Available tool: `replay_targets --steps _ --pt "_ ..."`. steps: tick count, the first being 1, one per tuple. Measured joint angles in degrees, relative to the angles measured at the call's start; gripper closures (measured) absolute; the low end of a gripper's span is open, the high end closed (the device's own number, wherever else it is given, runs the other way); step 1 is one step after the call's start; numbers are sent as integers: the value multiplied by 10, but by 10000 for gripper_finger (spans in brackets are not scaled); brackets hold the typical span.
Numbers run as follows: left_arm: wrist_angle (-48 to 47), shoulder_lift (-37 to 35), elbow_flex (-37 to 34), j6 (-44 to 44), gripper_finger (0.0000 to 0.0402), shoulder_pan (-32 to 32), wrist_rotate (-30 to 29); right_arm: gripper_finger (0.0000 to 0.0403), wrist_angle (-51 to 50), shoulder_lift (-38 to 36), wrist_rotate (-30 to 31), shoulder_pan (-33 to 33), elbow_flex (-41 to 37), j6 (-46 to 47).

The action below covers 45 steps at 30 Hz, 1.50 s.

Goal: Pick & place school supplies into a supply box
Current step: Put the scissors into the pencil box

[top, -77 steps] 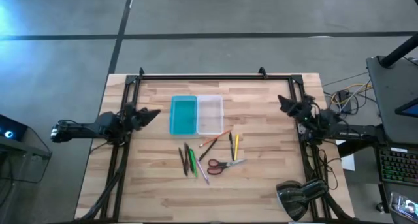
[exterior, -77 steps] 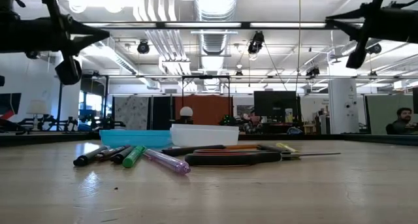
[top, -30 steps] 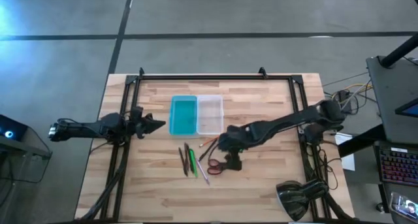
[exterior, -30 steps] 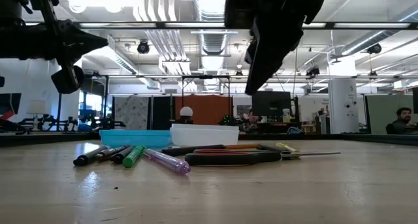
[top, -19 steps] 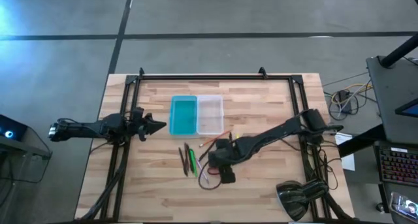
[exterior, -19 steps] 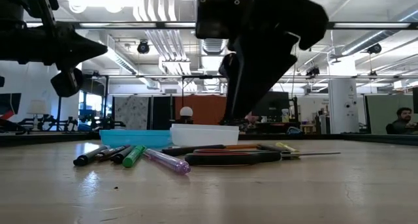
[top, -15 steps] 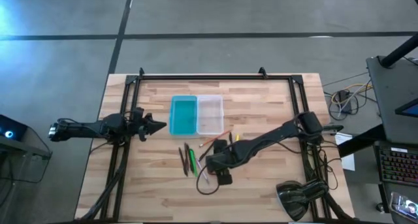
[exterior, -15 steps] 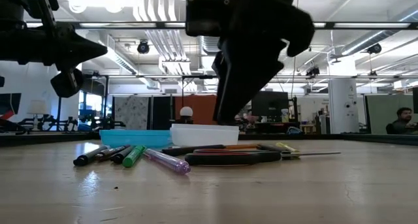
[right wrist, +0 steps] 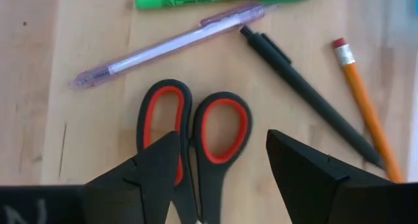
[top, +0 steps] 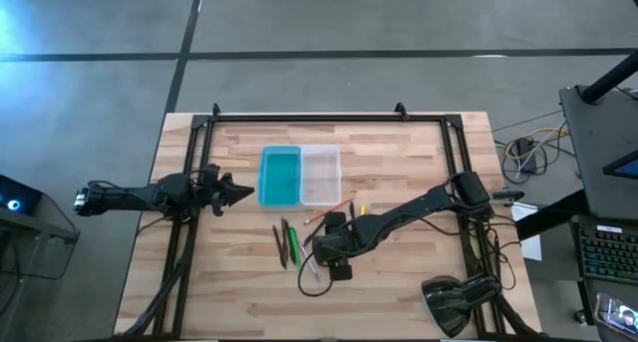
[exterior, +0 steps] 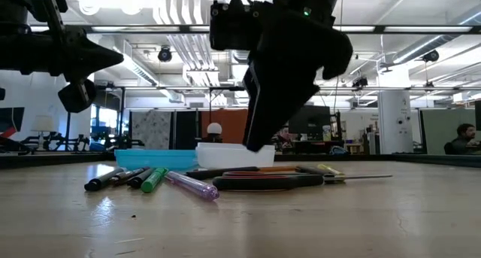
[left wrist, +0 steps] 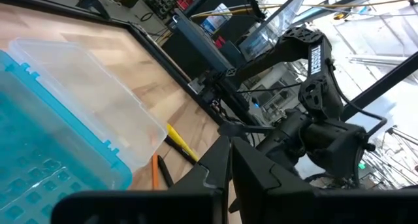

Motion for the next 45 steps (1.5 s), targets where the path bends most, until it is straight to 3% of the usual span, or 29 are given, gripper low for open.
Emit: replay_targets --steps 10,25,32,45 --pt "-2 0 0 0 401 0 0 209 11 9 -6 0 -1 -14" --pt "-3 1 0 -1 401 0 0 209 30 31 -27 0 -5 12" --pt "-4 1 0 -1 401 0 0 209 15 7 1 4 2 8" --pt "-5 1 0 -1 401 0 -1 209 31 16 -6 25 2 -2"
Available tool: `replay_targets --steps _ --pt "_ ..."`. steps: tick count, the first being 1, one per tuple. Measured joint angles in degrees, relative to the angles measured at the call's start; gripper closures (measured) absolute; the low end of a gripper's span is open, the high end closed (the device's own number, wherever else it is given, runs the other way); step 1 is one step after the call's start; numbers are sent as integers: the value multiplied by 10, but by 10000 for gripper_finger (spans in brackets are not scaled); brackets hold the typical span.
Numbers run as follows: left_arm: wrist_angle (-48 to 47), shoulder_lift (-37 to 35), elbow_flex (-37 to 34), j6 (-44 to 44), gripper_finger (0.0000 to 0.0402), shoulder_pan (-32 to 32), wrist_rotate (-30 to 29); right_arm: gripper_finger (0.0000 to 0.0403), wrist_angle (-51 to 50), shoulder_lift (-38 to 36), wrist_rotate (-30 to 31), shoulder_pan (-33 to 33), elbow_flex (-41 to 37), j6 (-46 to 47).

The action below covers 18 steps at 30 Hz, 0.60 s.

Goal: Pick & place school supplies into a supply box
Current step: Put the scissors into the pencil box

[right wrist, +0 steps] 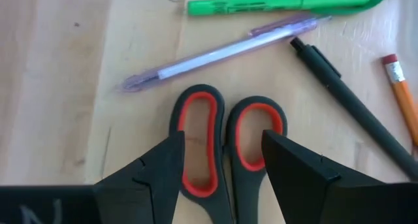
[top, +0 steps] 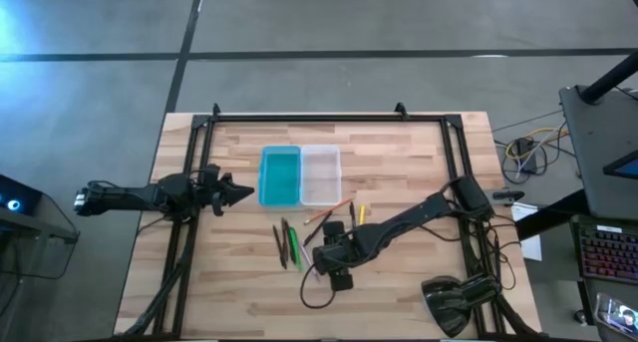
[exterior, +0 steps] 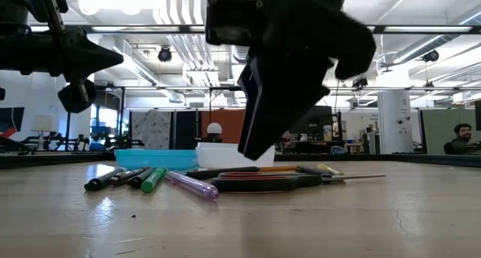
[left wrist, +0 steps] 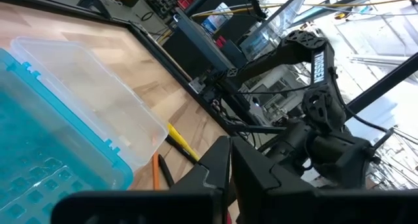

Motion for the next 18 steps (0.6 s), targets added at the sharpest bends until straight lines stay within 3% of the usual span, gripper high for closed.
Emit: replay_targets --steps 18 --pt "0 0 0 0 401 0 0 225 10 31 -18 -11 -2 38"
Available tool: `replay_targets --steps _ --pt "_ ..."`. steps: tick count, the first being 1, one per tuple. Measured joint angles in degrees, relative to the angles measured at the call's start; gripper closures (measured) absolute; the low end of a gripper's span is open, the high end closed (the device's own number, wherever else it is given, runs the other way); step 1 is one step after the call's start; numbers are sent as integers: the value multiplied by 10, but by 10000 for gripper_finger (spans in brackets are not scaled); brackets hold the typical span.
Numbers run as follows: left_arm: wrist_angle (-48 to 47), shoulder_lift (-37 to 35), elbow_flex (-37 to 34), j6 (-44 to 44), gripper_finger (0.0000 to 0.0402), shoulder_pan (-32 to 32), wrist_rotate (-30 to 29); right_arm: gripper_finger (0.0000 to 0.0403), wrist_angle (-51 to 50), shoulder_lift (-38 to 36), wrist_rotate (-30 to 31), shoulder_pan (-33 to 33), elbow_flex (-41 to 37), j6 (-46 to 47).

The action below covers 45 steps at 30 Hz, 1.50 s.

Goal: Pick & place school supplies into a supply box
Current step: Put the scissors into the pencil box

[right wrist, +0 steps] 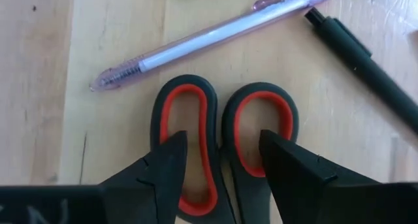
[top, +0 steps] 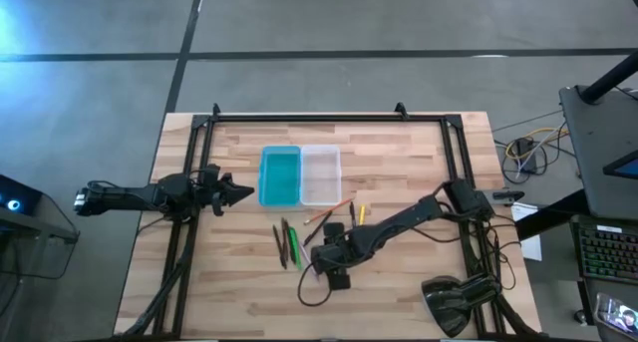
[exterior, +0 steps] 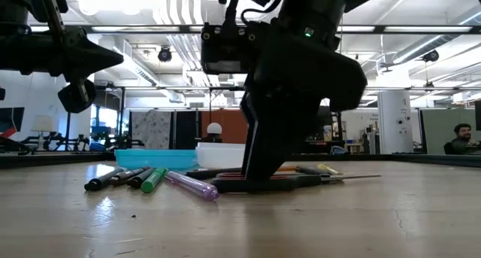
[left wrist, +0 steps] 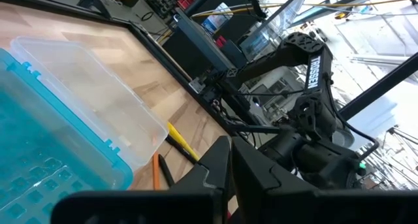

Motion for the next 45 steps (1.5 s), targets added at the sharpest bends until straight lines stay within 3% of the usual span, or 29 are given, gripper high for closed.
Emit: replay_targets --steps 6,14,24,31,35,38,45 --pt "0 0 0 0 401 0 0 272 8 -1 -43 -16 -15 14" --pt "0 0 0 -2 401 0 0 339 9 -3 -53 -27 -29 14" --pt "2 0 0 -2 401 0 0 339 -36 -24 -51 -44 -13 77" --pt "3 0 0 -2 401 0 -1 342 -25 -109 6 -81 -11 172" --pt "4 0 0 -2 401 0 -1 342 -20 -154 69 -132 -11 268" --pt "5 0 0 -2 401 0 -1 342 1 -165 84 -188 -12 342" --pt "7 0 -1 -34 401 0 -1 338 128 -98 69 -293 -14 405"
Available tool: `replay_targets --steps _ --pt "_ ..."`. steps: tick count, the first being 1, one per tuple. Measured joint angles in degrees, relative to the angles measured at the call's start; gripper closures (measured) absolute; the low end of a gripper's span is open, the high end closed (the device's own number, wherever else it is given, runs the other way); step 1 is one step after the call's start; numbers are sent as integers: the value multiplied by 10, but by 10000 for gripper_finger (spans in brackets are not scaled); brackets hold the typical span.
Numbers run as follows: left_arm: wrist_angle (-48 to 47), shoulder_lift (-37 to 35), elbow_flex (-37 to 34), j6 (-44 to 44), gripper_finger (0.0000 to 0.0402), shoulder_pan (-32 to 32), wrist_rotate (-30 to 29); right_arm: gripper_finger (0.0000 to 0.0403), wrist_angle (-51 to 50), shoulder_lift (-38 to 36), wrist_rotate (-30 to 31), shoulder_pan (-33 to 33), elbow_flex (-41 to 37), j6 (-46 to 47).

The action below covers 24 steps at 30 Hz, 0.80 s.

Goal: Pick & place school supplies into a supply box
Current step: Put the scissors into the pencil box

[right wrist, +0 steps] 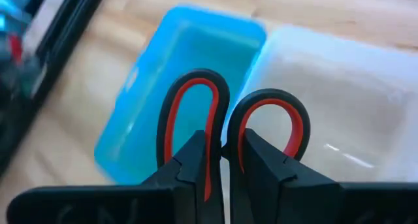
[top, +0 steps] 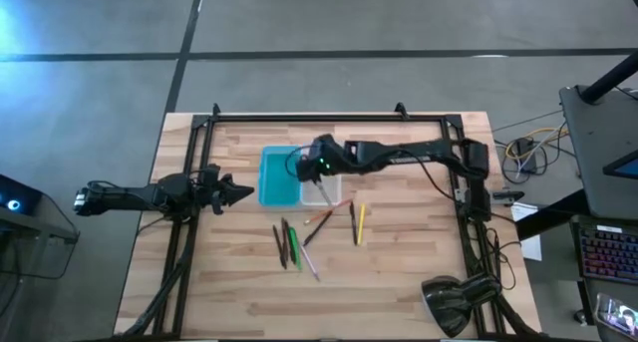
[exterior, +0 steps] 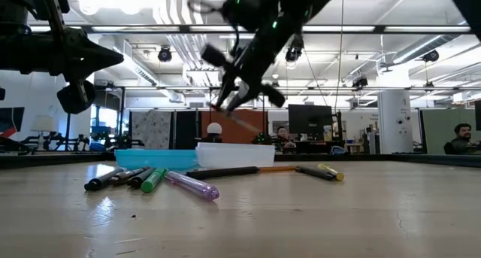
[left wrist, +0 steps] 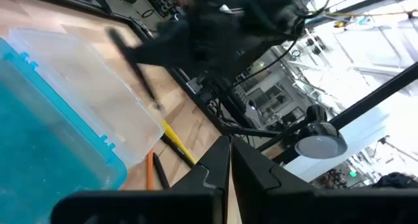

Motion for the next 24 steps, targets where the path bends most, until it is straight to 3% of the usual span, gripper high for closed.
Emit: replay_targets --steps 5,17,24 --pt "0 0 0 -2 401 0 0 337 47 38 17 -28 -1 34" --pt "1 0 0 -1 401 0 -4 336 51 23 34 -49 5 -1" --pt "2 0 0 -1 401 0 -13 335 54 17 53 -54 43 -102"
